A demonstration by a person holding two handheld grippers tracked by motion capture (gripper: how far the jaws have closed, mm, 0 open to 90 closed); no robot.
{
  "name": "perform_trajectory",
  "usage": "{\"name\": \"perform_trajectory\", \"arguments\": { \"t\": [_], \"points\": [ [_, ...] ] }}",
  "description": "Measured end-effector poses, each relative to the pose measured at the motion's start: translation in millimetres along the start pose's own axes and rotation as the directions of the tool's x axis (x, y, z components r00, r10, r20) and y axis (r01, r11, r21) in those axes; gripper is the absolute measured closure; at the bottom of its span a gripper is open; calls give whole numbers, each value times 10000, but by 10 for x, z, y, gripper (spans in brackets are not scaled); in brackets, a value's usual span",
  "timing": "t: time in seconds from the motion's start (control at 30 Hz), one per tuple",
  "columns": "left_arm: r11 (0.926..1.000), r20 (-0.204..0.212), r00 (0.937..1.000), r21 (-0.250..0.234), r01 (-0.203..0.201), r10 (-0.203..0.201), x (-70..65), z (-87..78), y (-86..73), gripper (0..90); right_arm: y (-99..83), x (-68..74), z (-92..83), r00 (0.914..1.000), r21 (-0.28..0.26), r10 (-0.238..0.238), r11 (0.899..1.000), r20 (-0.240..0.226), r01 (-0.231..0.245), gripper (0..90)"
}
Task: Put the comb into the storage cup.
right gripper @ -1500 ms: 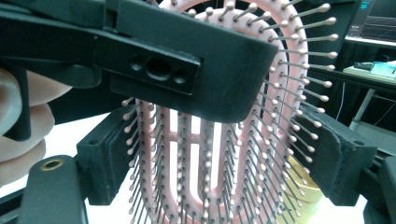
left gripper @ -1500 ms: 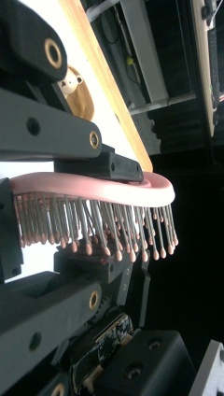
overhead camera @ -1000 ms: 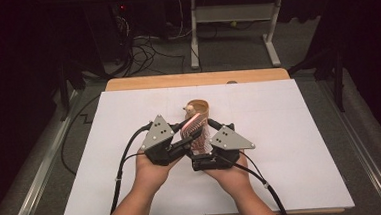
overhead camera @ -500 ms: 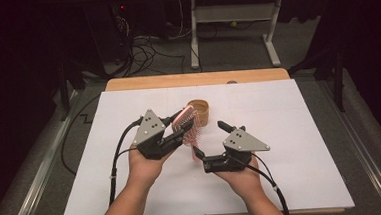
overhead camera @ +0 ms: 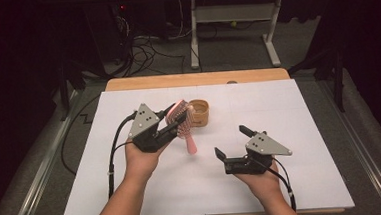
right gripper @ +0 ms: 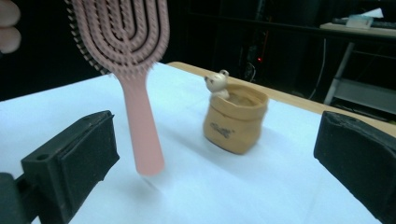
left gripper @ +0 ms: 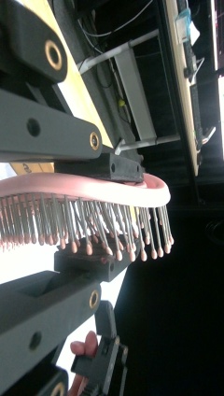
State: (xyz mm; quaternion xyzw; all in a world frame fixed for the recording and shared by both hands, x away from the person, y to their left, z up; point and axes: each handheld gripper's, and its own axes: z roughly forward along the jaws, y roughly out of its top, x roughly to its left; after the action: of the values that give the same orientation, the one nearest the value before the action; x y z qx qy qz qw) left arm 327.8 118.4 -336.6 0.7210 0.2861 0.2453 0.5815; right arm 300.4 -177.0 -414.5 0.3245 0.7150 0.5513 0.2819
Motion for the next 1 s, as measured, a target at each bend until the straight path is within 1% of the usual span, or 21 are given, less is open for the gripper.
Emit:
{"name": "perform_trajectory", "arguments": {
  "t": [0.13,0.37,0.63,0.77,0.87,1.0],
  "points": [
    [10000,-197,9998,-50,-72,71,49,0,44,649,-63,-103,-88,9997,109,122,9999,206,-125,1],
    [9999,-339,9993,-82,-147,145,96,33,104,650,-193,-284,-261,9969,362,219,9990,754,-247,1],
    [9997,-400,9990,-130,-187,181,135,128,181,650,-354,-419,-424,9916,380,566,9974,1161,-614,0],
    [9996,-443,9988,-157,-234,227,149,184,245,650,-401,-460,-495,9895,405,625,9968,1300,-683,0],
    [9996,-482,9986,-153,-236,229,160,235,289,650,-416,-479,-532,9880,292,714,9967,1370,-761,1],
    [9993,-364,9992,-324,-163,151,170,290,343,650,-423,-484,-560,9868,198,769,9966,1428,-805,1]
  ]
}}
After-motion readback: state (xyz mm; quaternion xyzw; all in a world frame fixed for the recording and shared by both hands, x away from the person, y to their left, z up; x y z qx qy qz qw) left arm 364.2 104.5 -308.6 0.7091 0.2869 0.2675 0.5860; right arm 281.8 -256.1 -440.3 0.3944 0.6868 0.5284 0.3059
